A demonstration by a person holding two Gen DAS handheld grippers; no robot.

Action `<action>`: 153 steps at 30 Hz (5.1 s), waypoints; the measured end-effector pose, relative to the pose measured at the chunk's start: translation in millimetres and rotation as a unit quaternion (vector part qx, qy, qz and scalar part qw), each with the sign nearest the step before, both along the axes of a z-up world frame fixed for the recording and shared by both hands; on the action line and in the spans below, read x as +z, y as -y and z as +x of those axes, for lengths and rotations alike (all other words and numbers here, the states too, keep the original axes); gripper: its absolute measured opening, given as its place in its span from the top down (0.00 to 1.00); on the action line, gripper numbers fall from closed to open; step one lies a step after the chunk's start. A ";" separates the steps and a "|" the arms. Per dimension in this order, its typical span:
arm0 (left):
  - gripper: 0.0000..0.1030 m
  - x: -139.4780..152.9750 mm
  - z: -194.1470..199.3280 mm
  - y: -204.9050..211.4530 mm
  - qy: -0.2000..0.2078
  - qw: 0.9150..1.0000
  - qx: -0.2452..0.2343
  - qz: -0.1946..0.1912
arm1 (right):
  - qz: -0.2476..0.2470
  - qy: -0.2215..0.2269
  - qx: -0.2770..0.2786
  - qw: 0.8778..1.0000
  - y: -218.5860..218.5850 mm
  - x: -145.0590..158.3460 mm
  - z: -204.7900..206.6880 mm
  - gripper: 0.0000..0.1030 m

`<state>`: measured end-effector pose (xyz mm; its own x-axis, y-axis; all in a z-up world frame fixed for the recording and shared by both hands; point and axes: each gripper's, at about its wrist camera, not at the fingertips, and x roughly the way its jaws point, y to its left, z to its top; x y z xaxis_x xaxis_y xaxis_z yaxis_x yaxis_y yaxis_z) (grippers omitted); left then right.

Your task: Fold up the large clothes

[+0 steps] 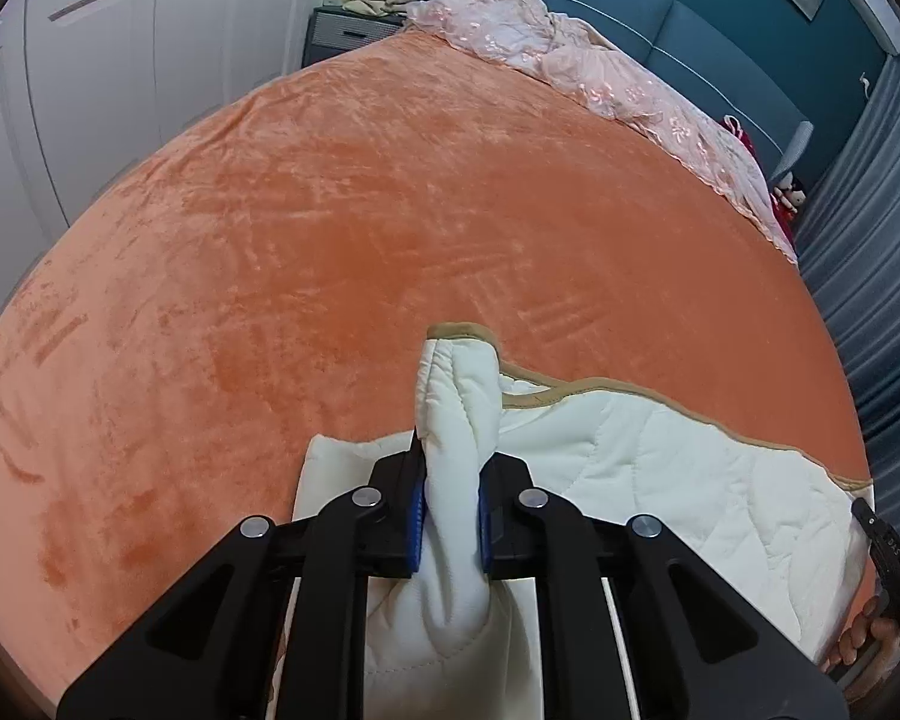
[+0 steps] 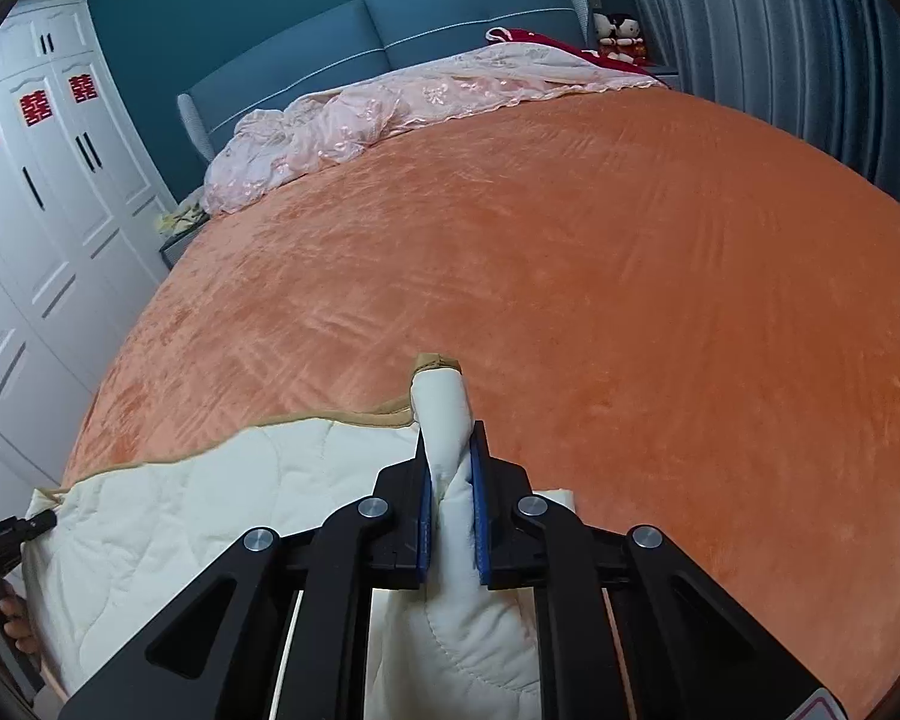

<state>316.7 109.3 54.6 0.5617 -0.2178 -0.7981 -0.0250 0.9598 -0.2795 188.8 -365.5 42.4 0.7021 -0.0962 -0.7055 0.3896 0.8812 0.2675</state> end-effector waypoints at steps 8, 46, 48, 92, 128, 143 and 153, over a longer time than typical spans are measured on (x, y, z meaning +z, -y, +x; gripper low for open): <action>0.85 -72.0 15.7 11.7 -0.063 0.996 0.012 0.059 | 0.015 -0.082 -0.013 0.996 7.6 -68.0 18.9 0.91; 1.00 -29.5 2.3 144.9 -0.023 0.988 -0.130 0.078 | -0.008 -0.080 0.180 0.980 -159.8 -28.7 62.7 1.00; 1.00 -50.3 1.9 151.4 -0.037 0.988 -0.128 0.077 | -0.006 -0.094 0.187 0.978 -167.9 -42.1 67.9 1.00; 1.00 -107.5 3.4 174.5 0.026 0.988 -0.113 0.106 | 0.005 -0.068 0.175 0.982 -172.8 -111.6 89.1 1.00; 0.97 -51.1 -212.3 -37.7 -0.090 0.983 0.068 -0.143 | 0.070 -0.118 0.210 0.968 -243.5 -81.8 -80.7 1.00; 0.55 -86.0 -182.0 -51.7 -0.122 0.960 0.118 -0.223 | 0.048 -0.118 0.204 0.971 -249.4 -80.1 -80.8 1.00; 0.50 -87.4 -195.6 -74.7 -0.098 0.947 0.151 -0.267 | 0.041 -0.120 0.202 0.971 -250.2 -79.1 -81.7 1.00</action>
